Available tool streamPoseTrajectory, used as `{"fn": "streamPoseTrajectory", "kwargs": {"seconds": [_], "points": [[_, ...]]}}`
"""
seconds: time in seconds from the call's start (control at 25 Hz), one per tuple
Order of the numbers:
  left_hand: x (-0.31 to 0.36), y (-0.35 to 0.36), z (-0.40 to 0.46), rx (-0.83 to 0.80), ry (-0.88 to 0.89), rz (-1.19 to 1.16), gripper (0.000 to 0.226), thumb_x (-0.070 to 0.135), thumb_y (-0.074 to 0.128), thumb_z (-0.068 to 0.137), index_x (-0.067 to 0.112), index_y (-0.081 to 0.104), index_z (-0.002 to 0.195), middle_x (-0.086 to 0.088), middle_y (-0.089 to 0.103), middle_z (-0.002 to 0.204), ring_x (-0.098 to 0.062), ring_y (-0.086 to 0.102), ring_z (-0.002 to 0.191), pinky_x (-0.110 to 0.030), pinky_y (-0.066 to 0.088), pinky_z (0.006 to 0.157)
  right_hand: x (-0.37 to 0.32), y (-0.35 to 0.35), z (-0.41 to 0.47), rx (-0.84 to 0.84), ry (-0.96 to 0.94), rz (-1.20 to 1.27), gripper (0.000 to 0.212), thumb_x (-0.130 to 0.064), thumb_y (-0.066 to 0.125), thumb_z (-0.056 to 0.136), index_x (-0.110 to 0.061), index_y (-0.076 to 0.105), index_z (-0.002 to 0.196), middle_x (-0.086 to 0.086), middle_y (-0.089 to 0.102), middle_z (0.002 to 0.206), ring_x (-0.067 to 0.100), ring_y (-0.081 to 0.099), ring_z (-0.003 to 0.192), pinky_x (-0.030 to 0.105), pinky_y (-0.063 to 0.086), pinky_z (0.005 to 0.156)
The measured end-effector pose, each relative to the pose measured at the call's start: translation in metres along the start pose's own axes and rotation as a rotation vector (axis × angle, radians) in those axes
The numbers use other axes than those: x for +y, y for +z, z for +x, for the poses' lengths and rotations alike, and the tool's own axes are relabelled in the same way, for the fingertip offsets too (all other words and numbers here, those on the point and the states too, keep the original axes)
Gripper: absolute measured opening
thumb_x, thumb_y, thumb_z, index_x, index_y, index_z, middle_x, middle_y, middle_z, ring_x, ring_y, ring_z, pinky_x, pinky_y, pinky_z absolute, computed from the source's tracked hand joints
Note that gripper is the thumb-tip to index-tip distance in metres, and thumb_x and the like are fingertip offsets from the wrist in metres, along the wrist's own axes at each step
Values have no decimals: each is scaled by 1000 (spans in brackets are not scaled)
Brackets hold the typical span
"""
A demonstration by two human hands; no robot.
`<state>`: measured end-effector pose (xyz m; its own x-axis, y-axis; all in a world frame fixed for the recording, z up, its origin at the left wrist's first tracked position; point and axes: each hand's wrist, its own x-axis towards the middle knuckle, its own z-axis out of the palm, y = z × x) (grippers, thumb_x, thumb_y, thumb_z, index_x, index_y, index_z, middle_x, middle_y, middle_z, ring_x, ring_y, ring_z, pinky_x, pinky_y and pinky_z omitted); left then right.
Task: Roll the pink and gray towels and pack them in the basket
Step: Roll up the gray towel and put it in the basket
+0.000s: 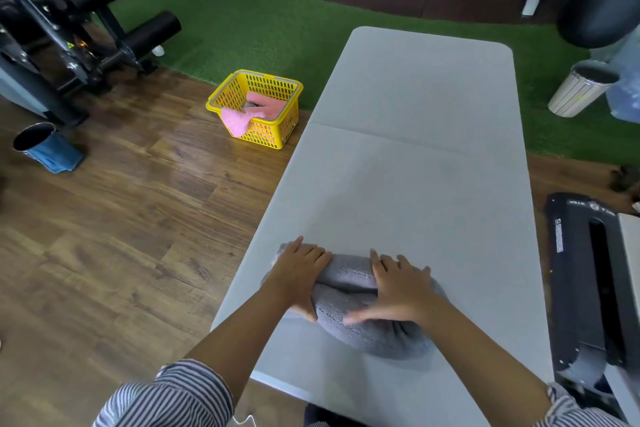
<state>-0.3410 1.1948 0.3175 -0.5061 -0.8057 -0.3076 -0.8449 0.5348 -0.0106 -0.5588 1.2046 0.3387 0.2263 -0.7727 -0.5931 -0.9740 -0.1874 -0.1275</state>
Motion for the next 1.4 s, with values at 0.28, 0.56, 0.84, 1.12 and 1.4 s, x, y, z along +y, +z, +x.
{"fn": "streamPoseTrajectory", "kwargs": {"seconds": [0.28, 0.56, 0.84, 1.12, 1.4], "points": [[9, 5, 4, -86, -58, 74, 117, 58, 76, 53, 23, 13, 145, 0, 44, 131, -22, 49, 112, -38, 36, 100, -21, 26, -10, 90, 17, -239, 131, -58, 69, 48, -13, -7, 144, 13, 26, 139, 37, 34, 120, 57, 30, 94], [-37, -9, -16, 5, -143, 72, 87, 48, 71, 67, 18, 26, 135, -5, 57, 112, -25, 56, 98, -36, 43, 84, -57, 9, 22, 460, -65, -207, 91, -51, 70, 23, -17, 51, 106, 3, 59, 72, 26, 55, 57, 42, 41, 55], [-212, -34, -104, 67, -297, 134, 88, 59, 73, 60, 19, 30, 125, -4, 55, 116, -25, 55, 104, -36, 45, 89, -233, -62, 77, 492, -150, -259, 79, -52, 64, 48, -28, 45, 121, 2, 57, 100, 29, 56, 91, 39, 29, 67], [-339, -38, -157, 119, -343, 179, 98, 63, 72, 61, 19, 25, 135, -4, 53, 121, -23, 55, 103, -36, 48, 85, -354, -105, 123, 474, -233, -215, 82, -54, 65, 53, -32, 31, 124, -1, 53, 111, 27, 50, 104, 41, 31, 73], [-437, -29, -121, 91, -330, 139, 96, 61, 72, 62, 20, 27, 136, -3, 53, 122, -24, 55, 106, -37, 46, 90, -399, -143, 215, 434, -248, -233, 86, -56, 65, 52, -33, 28, 126, 0, 51, 112, 26, 49, 105, 43, 34, 75]]}}
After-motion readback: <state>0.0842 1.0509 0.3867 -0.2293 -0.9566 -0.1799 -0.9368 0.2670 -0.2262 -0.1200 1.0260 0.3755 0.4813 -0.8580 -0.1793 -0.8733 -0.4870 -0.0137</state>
